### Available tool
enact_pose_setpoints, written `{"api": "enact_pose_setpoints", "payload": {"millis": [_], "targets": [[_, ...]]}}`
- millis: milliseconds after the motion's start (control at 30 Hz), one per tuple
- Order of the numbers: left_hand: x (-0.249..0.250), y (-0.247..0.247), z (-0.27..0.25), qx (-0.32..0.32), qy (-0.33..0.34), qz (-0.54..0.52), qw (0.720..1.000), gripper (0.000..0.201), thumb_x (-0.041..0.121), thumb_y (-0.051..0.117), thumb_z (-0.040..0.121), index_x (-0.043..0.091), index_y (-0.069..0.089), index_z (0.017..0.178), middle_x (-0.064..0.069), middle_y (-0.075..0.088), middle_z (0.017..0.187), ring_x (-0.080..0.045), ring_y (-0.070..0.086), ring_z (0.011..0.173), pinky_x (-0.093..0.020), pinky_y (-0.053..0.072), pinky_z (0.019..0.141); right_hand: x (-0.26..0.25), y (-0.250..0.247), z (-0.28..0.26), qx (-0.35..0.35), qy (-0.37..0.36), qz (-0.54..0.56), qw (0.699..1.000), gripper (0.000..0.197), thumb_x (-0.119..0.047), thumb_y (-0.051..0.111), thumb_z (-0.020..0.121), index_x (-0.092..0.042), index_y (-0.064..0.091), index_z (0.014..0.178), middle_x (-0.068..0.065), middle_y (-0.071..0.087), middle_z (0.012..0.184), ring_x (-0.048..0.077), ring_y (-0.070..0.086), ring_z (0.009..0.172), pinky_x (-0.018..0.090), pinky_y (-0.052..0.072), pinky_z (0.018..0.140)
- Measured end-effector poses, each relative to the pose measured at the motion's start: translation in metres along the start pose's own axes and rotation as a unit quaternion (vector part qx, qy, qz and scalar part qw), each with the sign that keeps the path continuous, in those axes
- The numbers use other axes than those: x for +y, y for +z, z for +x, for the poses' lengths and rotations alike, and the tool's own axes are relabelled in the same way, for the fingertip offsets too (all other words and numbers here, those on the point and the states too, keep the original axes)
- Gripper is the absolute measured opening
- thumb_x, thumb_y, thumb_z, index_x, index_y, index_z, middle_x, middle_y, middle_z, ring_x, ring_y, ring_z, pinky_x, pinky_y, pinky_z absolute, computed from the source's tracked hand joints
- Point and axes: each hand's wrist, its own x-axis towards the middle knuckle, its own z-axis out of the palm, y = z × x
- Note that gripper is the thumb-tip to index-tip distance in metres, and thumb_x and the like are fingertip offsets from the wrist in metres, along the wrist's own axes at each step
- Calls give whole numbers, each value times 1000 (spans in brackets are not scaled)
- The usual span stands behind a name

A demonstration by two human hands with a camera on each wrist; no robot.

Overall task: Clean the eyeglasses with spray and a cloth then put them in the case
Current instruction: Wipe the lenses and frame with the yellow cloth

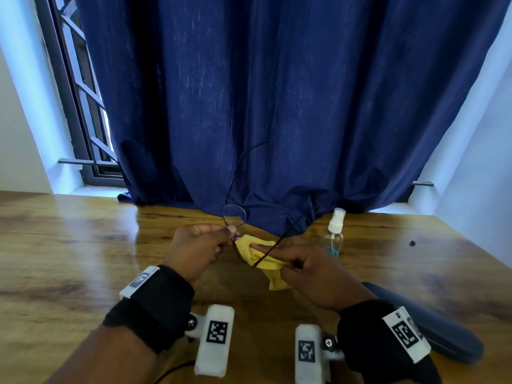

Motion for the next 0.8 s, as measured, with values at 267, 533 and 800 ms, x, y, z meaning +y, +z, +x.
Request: {"api": "enact_pose_setpoints", "payload": {"millis": [267, 533, 800], "targets": [[5, 4, -7, -41, 16, 20, 999, 17, 16, 70, 93, 5, 79, 84, 7, 72, 62, 0, 54, 48, -16, 43, 55, -10, -13, -4, 92, 20, 98, 991, 43, -9, 62, 95, -42, 79, 74, -19, 64, 78, 0, 57, 69, 14, 44, 65], [8, 12, -16, -170, 47, 112, 978, 25, 22, 70, 94, 0, 79, 86, 10, 69, 62, 5, 50, 49, -11, 42, 55, -18, -12, -1, 269, 42, 260, 926, 32, -18, 56, 102, -36, 80, 92, -17, 60, 67, -2, 56, 67, 19, 42, 69], [13, 10, -18, -176, 57, 92, 978, 23, 24, 71, 93, 8, 81, 80, -6, 69, 73, -5, 46, 57, -20, 39, 58, -8, 1, 3, 129, 10, 118, 984, 24, -35, 60, 100, -34, 72, 79, -4, 49, 80, 10, 62, 79, 31, 48, 75]]}}
